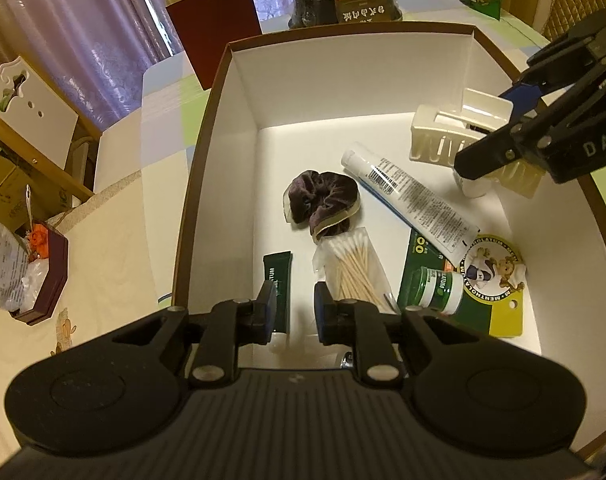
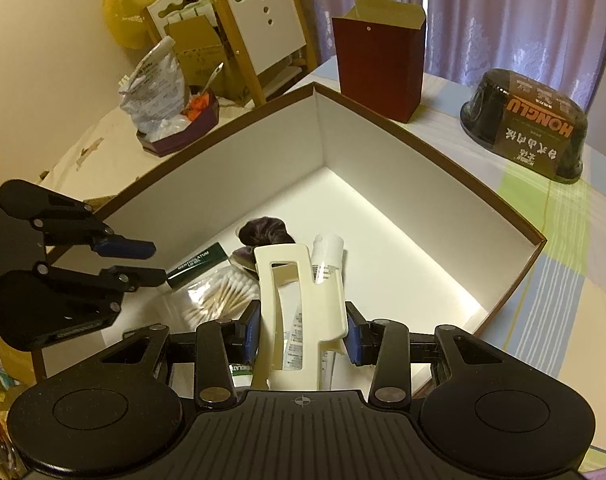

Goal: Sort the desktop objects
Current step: 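Lower green tube into box with left gripper while right gripper lowers holder inside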

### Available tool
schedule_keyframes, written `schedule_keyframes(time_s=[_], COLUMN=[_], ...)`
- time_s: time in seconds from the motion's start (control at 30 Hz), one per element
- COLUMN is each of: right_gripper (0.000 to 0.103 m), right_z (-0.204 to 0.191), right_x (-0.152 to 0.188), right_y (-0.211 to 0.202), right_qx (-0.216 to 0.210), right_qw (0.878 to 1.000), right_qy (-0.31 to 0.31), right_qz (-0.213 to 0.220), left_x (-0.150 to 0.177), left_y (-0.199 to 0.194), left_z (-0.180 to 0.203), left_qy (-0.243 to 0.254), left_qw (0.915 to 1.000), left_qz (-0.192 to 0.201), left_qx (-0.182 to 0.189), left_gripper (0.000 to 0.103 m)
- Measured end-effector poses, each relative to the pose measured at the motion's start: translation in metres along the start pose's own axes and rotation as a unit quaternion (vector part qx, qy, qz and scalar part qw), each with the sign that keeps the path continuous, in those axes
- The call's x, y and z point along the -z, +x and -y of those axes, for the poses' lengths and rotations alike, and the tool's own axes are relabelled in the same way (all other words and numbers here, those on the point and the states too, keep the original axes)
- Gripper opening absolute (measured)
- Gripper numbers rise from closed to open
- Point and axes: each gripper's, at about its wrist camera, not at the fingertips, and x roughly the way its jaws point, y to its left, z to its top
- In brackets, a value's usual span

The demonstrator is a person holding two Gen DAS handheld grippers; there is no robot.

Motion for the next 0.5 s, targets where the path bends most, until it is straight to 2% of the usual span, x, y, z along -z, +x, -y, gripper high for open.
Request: schedule_keyframes(time_s=[0.3, 0.4, 0.43, 0.47, 0.5], right_gripper=[0.041, 0.041, 0.047, 0.060, 0.069], right_z=[-0.003, -0.006, -0.008, -0.010, -0.012], right_x=[0.004, 0.005, 0.006, 0.006, 0.006], right_y=[0.015, 0.021, 0.023, 0.023, 0.022], right_qx=[0.001, -0.004, -0.003, -0.003, -0.004], right_qw=[0.999, 0.998, 0.998, 0.998, 0.998], right_qy=[-0.018, -0.034, -0.041, -0.049, -0.056], right_qz=[-0.030, -0.043, -0.048, -0.045, -0.037], left_x=[0.002, 0.002, 0.002, 0.002, 0.002], left_y=[-0.003, -0.003, -0.004, -0.004, -0.004], left_z=[-0.003, -0.002, -0.002, -0.001, -0.001], left_qy=[-0.009, -0.009, -0.009, -0.009, -0.008], left_qw=[1.0000, 0.9999, 0.9999, 1.0000, 1.0000], left_qz=[-0.003, -0.004, -0.003, -0.004, -0.005], left_qx=[0.002, 0.003, 0.003, 0.002, 0.002], left_gripper=[0.017, 0.022, 0.023, 0.023, 0.027])
